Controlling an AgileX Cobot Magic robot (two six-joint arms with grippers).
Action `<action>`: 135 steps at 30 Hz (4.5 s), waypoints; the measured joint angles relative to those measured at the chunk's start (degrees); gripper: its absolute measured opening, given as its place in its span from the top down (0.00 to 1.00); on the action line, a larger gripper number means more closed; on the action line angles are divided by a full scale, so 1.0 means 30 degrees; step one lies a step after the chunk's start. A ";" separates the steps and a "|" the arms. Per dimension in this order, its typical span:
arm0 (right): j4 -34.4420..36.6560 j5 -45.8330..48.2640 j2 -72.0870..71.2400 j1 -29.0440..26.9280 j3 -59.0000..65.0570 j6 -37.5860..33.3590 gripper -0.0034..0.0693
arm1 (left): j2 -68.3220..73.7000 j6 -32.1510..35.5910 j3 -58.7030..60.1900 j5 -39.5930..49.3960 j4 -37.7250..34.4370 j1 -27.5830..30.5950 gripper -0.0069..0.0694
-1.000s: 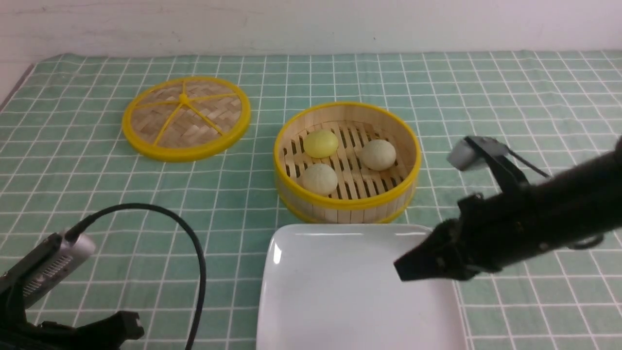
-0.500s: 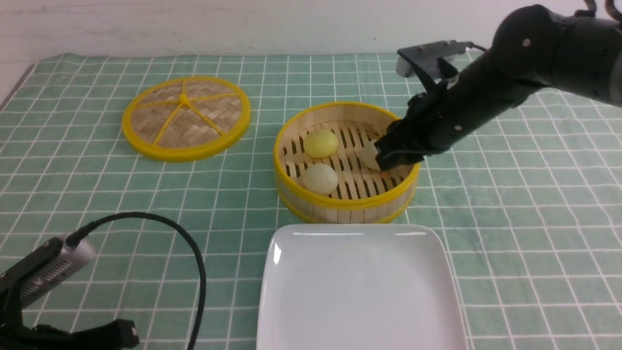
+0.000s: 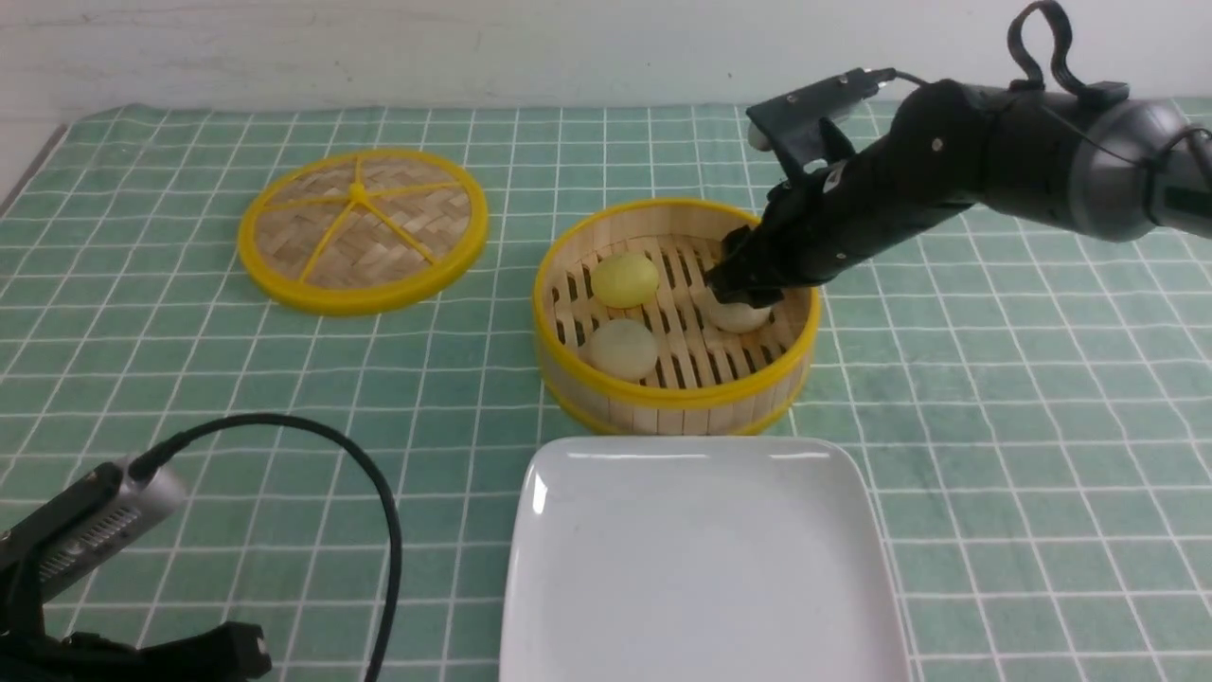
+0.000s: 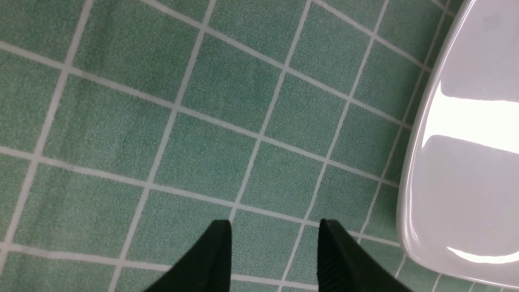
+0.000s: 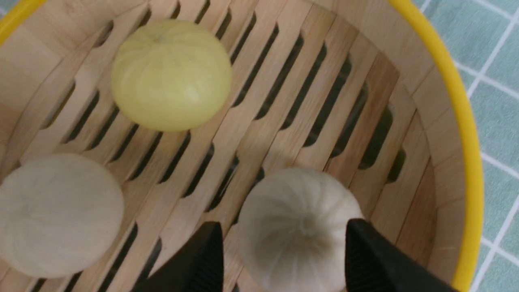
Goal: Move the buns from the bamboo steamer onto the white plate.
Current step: 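Reach toward a bun in the bamboo steamer with the right gripper, then move the steamed bun from the bamboo steamer onto the white plate with the right gripper, then reach into the bamboo steamer and grasp a bun with the left gripper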
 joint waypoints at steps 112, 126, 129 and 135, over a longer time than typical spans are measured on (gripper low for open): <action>-0.9544 0.7918 -3.3702 0.0006 2.0797 0.9406 0.96 | 1.7639 -0.0472 -2.1431 -0.0126 0.4118 -0.9891 0.59; -0.9700 0.7853 -3.3702 0.0006 2.0815 0.9406 0.95 | 2.3239 -0.3526 -2.5100 -0.1617 0.9818 -1.0841 0.38; -0.9658 0.7837 -3.3702 0.0006 2.0815 0.9406 0.95 | 2.3633 -0.3641 -2.5100 -0.1780 0.9525 -1.0841 0.55; -0.9479 0.7837 -3.3702 0.0006 2.0815 0.9406 0.95 | 2.3263 -0.3424 -2.5435 -0.0905 0.9525 -1.0841 0.87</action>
